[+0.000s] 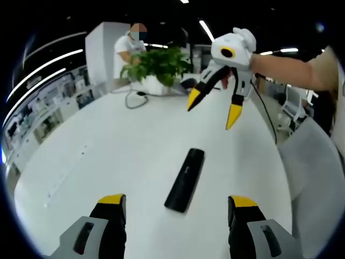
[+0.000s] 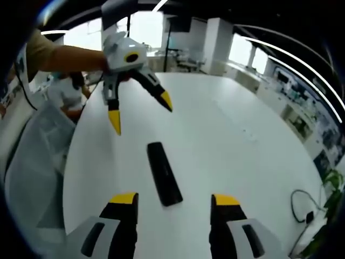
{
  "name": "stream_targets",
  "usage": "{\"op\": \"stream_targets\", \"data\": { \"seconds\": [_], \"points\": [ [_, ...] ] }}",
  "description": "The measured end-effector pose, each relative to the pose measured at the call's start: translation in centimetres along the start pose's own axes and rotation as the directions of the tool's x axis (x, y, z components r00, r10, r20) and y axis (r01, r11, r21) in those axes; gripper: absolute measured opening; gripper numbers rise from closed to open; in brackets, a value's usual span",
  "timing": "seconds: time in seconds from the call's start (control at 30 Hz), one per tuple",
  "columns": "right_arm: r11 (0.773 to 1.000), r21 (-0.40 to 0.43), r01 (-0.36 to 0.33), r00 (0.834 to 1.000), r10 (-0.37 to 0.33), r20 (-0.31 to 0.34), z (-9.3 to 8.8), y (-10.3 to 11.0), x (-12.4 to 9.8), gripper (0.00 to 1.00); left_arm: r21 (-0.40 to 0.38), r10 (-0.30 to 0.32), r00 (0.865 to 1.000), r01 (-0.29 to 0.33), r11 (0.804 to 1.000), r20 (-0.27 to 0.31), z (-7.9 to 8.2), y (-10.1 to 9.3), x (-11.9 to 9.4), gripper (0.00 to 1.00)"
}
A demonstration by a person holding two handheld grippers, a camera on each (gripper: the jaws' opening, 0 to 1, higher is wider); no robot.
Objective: Press the specified remote control buttons in sequence, fully releasing each button before pressing the next.
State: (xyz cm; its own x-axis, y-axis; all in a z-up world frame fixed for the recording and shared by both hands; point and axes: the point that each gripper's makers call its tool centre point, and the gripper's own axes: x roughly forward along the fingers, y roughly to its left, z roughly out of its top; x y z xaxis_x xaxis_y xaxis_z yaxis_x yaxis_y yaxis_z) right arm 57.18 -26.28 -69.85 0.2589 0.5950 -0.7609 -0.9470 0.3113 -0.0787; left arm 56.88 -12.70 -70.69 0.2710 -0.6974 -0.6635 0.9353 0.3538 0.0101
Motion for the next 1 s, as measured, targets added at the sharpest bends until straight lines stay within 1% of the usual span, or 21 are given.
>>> {"op": "stream_targets", "data": {
  "seconds": [0.17, 0.33, 0.73, 1.0],
  "points": [
    [1.0, -0.012, -0.018, 1.0, 0.017, -0.022, -0.3, 0.3, 0.6, 0.5, 0.003, -0.008, 1.0, 0.008, 1.0, -0.016, -0.5, -0.1, 0.5, 0.79],
    [0.999, -0.031, -0.04, 0.997, 0.038, -0.065, -0.9, 0.5, 1.4, 0.49, 0.01, -0.019, 0.999, 0.019, 1.0, -0.037, -1.0, -0.3, 1.2, 0.79],
    [0.995, -0.051, -0.082, 0.992, 0.076, -0.105, -1.5, 0.9, 2.9, 0.47, 0.035, -0.042, 0.997, 0.044, 0.998, -0.064, -1.0, -0.4, 2.2, 0.79],
    [0.993, -0.05, -0.106, 0.986, 0.099, -0.132, -2.2, 0.6, 4.0, 0.45, 0.039, -0.051, 0.994, 0.056, 0.998, -0.098, -2.0, -0.3, 3.1, 0.79]
  ]
}}
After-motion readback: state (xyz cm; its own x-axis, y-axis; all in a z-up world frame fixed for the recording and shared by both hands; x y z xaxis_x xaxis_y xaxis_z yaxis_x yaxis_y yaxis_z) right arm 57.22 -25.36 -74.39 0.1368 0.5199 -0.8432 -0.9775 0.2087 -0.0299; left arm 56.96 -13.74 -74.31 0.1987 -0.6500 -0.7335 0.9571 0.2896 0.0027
